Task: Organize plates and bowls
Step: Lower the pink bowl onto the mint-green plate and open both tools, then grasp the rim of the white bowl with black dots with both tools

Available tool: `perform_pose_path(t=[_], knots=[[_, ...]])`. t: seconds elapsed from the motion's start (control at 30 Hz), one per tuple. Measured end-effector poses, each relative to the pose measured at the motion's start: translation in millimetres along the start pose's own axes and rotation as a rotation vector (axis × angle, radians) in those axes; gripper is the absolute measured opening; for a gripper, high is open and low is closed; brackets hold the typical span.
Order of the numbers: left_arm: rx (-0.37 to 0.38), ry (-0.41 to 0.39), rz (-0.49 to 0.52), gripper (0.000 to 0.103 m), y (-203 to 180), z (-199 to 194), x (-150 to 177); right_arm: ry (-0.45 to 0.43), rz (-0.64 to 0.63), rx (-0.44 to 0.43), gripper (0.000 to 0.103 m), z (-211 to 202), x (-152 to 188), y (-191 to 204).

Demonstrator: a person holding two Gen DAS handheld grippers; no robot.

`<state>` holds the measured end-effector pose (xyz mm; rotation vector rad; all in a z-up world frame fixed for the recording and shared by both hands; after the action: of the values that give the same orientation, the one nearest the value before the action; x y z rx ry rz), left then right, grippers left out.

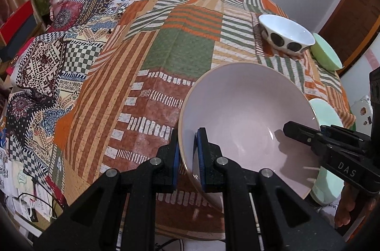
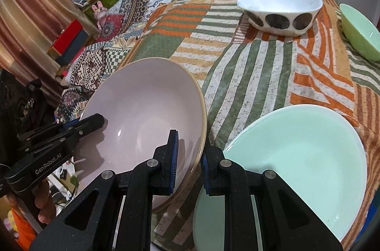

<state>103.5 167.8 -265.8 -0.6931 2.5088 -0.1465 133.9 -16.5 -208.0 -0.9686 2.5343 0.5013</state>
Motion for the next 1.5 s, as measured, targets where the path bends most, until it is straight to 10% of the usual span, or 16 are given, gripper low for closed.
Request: perform_pose_path(t=[0.67,1.2,1.5], knots=[[-0.015,0.032,-0.039,0.012,5,12,6,-0.005,-0.012,-0.025,0.018,4,-3,-3],[-0.017,-0.134,0.027,0.017,-17,-59,-23,-0.158,-0.03,0.024,0.031,-63,-15,-17],[0.024,-0.293,0.129,0.051,-68,-107,-51,-0.308,-0.012,0.088,0.04,-122,-32,-42]])
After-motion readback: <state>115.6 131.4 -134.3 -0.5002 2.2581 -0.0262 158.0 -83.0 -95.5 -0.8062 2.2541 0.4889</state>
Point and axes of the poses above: each gripper's, at about its wrist camera, not at the fingertips, and z roughly the way its jaws point, y to its left, x to its underside, the point moved 7 cm from there along z, roughly the way its jaws point, and after that the axes turned 7 degrees about -z, right-handed, at the moved point
